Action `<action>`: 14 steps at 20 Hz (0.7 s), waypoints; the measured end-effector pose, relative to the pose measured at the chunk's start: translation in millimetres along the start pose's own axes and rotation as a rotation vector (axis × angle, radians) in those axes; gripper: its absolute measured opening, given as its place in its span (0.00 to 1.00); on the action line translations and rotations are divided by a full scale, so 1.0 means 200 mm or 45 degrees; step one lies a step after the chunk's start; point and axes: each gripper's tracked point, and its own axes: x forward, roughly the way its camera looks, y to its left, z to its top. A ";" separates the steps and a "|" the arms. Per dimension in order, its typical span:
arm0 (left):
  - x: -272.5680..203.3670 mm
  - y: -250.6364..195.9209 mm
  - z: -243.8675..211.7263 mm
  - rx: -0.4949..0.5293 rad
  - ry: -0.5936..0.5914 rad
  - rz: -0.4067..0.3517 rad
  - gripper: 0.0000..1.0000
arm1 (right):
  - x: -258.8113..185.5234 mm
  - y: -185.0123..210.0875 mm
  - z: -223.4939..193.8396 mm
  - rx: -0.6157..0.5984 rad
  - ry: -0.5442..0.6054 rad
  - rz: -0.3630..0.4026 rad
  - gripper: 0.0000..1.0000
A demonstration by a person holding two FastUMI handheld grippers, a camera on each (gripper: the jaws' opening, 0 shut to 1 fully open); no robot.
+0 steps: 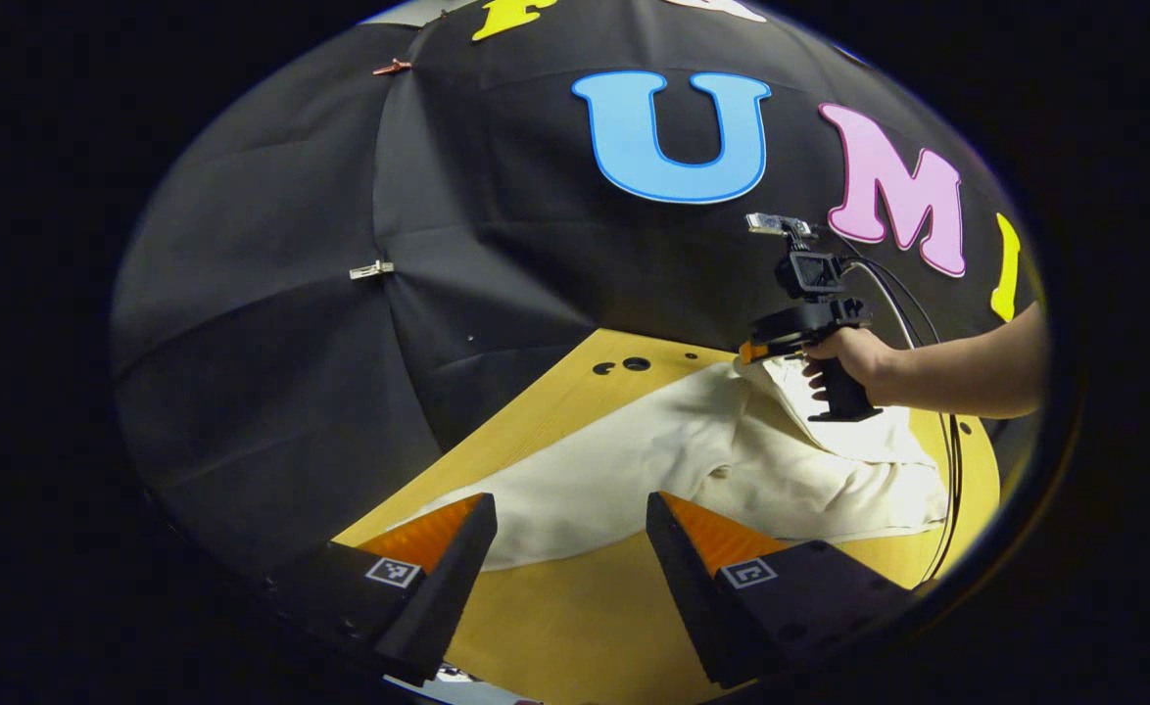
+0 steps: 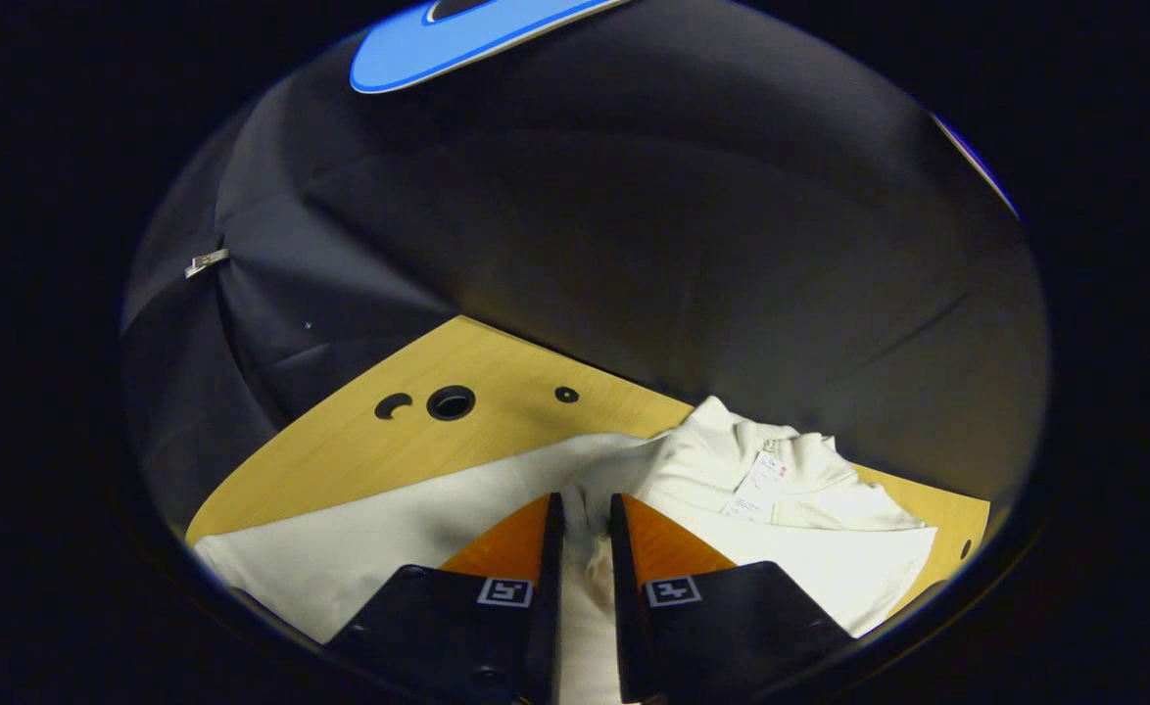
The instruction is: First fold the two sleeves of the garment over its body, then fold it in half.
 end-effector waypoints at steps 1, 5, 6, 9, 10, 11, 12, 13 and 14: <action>0.00 0.01 -0.01 0.005 0.005 0.006 0.95 | 0.02 0.03 0.00 0.001 -0.010 0.013 0.27; 0.03 0.07 -0.03 -0.010 0.009 0.050 0.95 | -0.01 0.10 -0.05 -0.007 0.005 0.067 0.72; 0.04 0.10 -0.03 -0.024 0.006 0.063 0.95 | -0.04 0.09 -0.07 -0.017 -0.002 0.060 0.93; 0.11 0.18 -0.05 -0.067 0.003 0.117 0.95 | -0.14 -0.05 -0.09 -0.011 -0.020 -0.002 0.98; 0.14 0.21 -0.07 -0.087 0.007 0.146 0.95 | -0.17 -0.09 -0.10 0.005 -0.027 -0.008 0.98; 0.16 0.26 -0.08 -0.114 0.015 0.179 0.95 | -0.21 -0.14 -0.11 0.009 -0.037 -0.024 0.98; 0.19 0.31 -0.11 -0.144 0.022 0.213 0.95 | -0.26 -0.20 -0.12 0.011 -0.045 -0.041 0.98; 0.23 0.35 -0.13 -0.175 0.035 0.251 0.99 | -0.30 -0.26 -0.14 0.013 -0.051 -0.055 0.98; 0.26 0.40 -0.17 -0.203 0.046 0.294 0.95 | -0.35 -0.31 -0.16 0.013 -0.054 -0.068 0.98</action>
